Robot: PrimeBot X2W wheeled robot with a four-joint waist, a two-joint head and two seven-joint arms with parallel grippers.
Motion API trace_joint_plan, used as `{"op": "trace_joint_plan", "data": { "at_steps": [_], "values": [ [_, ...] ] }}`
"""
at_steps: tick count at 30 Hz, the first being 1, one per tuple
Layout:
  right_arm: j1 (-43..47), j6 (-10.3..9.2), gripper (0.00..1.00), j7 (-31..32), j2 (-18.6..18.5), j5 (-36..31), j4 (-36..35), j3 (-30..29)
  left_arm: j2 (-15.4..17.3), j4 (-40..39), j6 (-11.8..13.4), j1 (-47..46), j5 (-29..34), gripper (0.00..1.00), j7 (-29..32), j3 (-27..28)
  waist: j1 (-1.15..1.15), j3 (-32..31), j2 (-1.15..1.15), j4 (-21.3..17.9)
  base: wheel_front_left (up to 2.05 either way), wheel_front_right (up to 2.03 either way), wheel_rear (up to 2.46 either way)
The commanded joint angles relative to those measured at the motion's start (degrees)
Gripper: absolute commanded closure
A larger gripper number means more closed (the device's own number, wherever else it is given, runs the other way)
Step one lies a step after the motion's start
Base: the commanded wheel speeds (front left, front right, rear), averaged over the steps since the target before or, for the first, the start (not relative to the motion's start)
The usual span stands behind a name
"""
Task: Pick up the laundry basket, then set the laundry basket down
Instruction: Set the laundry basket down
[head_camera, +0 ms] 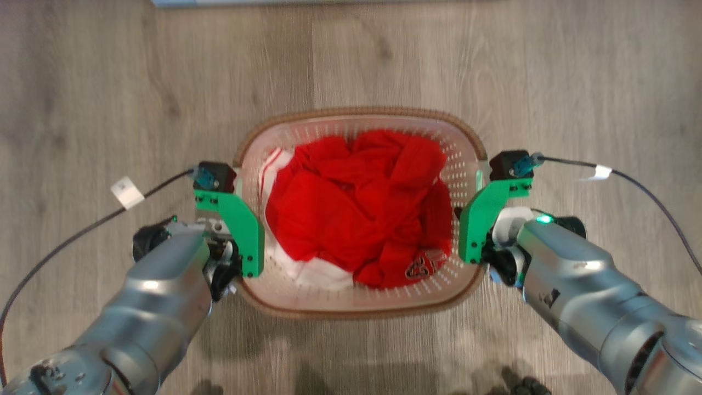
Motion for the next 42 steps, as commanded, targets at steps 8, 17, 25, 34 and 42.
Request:
{"op": "trace_joint_plan", "data": {
  "at_steps": [8, 17, 25, 34, 42],
  "values": [
    [-4.86, 1.23, 1.0, -7.64, 2.27, -2.59, 2.69, 0.11, -1.79, 2.41, -1.02, -5.52, 2.41, 1.0, -4.77, -0.57, -0.02, 12.8, 0.0, -0.11, 0.0, 0.0, 0.0],
    [-8.46, 1.23, 1.0, -9.51, 2.77, -2.79, 4.45, -0.02, -2.66, 4.97, -1.02, -10.4, 3.26, 1.0, -8.2, -0.59, -0.02, 19.88, 0.0, -0.01, 0.0, 0.0, 0.0],
    [-9.81, 1.23, 1.0, -9.25, 2.81, -2.65, 4.29, 0.22, -3.36, 6.04, -0.74, -12.19, 3.27, 1.0, -9.05, -0.5, -0.02, 23.57, 0.0, 0.71, 0.0, 0.0, 0.0],
    [-10.59, 1.23, 1.0, -9.88, 2.81, -2.77, 4.74, 0.49, -3.63, 6.37, -0.51, -13.29, 3.71, 1.0, -9.59, -0.61, -0.02, 25.69, 0.0, 1.2, 0.0, 0.0, 0.0],
    [-10.66, 1.23, 1.0, -9.61, 2.81, -2.81, 5.04, 0.7, -3.65, 5.9, -0.5, -13.33, 3.74, 1.0, -9.61, -0.71, -0.02, 26.35, 0.0, 1.29, 0.0, 0.0, 0.0]
  ]
}}
